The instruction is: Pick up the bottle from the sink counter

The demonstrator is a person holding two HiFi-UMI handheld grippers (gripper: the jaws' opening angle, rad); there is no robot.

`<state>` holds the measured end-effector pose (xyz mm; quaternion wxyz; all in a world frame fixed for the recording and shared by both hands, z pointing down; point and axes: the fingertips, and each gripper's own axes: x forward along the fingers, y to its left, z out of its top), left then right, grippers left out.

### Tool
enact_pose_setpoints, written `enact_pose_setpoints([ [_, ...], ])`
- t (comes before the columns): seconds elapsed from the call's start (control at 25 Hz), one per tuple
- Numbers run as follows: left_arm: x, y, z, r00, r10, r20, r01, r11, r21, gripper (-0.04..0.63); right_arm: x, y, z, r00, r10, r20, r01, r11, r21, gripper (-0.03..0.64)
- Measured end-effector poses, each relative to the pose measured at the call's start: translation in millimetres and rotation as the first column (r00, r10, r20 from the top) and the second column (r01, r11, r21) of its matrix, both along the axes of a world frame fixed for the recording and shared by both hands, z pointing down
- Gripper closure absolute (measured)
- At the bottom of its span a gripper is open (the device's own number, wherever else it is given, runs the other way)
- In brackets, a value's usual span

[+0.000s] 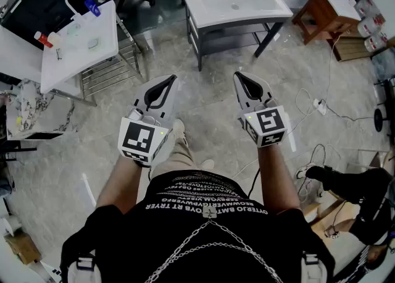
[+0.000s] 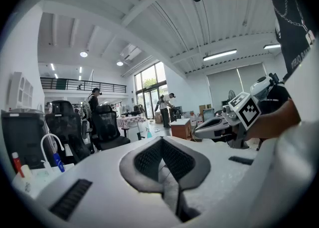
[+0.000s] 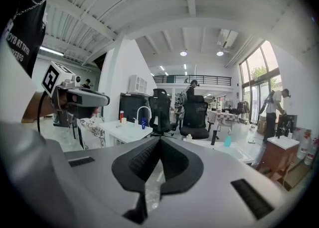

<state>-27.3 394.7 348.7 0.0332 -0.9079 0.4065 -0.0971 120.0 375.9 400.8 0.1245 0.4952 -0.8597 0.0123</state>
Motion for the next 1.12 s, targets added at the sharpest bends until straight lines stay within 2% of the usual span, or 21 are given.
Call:
enact_pose_setpoints([
  [0.16,-27,-15,9,1.000,-0.007,0.012,0.007,1.000,0.000,0.591,-18,-19,12,1.000,0.002,-0.008,-0.003,1.000,-0.026,0.621],
  [0.28,-58,-53,13,0.999,-0.038,0.014,0.039,0.999,-0.008,0.590,-39,-51,11,1.000,-0.003,0.008,0.003,0.999,-0.041,0.621],
  [0.4,-87,-103,4,0.998,-0.062,-0.002,0.062,0.998,0.010,0.591,-64,-88,-6,0.998,-0.054,0.040,0.054,0.999,-0.003,0.621],
  [0.52,-116,-151,-8,0.996,-0.090,-0.026,0.091,0.995,0.040,0.591,-87,-124,-22,0.995,-0.095,0.027,0.094,0.995,0.040,0.620],
  [0.6,-130,-175,-13,0.995,-0.089,-0.038,0.090,0.995,0.049,0.591,-98,-144,-27,0.995,-0.094,0.028,0.093,0.995,0.042,0.620],
  [0.76,-159,-217,-11,0.997,-0.078,-0.013,0.079,0.995,0.054,0.591,-110,-191,-36,0.997,-0.062,0.046,0.061,0.997,0.043,0.620],
  [0.88,-184,-251,0,0.995,-0.099,-0.026,0.099,0.995,0.020,0.591,-123,-221,-40,0.997,-0.064,0.038,0.062,0.996,0.059,0.620],
  [1.0,-188,-273,9,0.996,-0.086,-0.026,0.086,0.996,-0.005,0.591,-126,-227,-38,0.998,-0.052,0.033,0.050,0.997,0.063,0.617],
  [1.12,-175,-292,8,0.998,-0.051,-0.033,0.051,0.999,0.002,0.590,-110,-237,-33,0.999,-0.010,0.033,0.008,0.999,0.052,0.612],
])
